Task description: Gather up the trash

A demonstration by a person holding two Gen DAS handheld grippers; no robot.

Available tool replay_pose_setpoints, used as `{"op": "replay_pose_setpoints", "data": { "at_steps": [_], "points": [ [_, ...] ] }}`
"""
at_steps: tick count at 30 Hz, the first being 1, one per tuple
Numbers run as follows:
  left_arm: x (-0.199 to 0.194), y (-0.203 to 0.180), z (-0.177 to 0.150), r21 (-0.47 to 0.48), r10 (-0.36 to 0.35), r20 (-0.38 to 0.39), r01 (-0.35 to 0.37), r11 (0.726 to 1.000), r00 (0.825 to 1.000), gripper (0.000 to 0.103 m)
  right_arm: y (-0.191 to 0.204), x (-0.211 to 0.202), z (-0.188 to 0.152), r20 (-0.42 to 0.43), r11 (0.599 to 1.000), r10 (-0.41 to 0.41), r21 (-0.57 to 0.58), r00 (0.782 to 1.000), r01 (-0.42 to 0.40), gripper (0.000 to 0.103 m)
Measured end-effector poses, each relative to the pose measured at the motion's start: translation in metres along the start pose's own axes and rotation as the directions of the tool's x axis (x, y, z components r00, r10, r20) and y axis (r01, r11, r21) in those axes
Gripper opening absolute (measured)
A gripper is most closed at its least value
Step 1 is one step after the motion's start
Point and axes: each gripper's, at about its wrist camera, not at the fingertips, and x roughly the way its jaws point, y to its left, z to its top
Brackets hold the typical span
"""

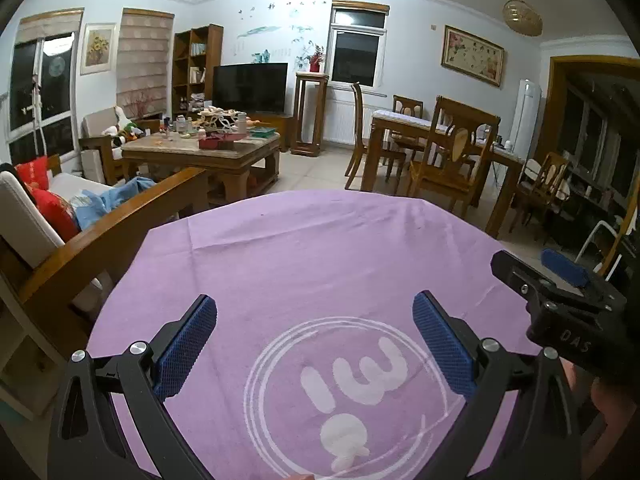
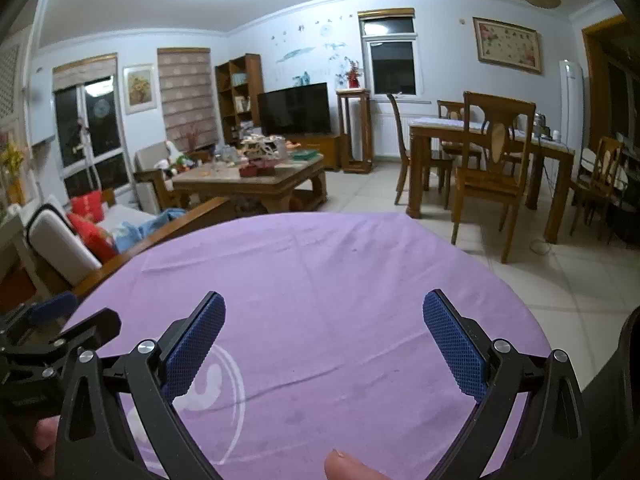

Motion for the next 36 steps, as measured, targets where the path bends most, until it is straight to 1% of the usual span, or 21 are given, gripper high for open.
{"op": "replay_pose_setpoints", "data": {
  "at_steps": [3,7,18,27,36],
  "points": [
    [0.000,0.001,0.000,-0.003,-0.009,-0.013,0.009,1.000,1.000,0.098,0.005,-0.001,-0.002,0.017,0.999,-0.047,-0.020,0.999,0.047,0.098],
    [0.001,-0.002,-0.001,0.002,-0.015,-0.029,0.015,1.000,0.999,0.098,0.007,-0.001,-0.002,0.036,0.997,-0.060,-0.049,0.998,0.061,0.098],
    [0.002,0.000,-0.002,0.000,-0.010,-0.035,0.010,1.000,0.999,0.098,-0.001,0.001,-0.007,0.034,0.997,-0.073,-0.012,0.997,0.073,0.098],
    [-0.003,-0.003,-0.008,-0.002,0.022,-0.036,-0.022,1.000,0.999,0.098,-0.002,-0.008,-0.008,0.047,0.998,-0.069,0.004,0.997,0.069,0.098],
    [-0.005,-0.002,-0.008,-0.017,0.017,-0.046,-0.017,1.000,0.999,0.098,-0.005,-0.013,-0.009,0.058,0.998,-0.065,0.030,0.996,0.064,0.098]
  ]
}}
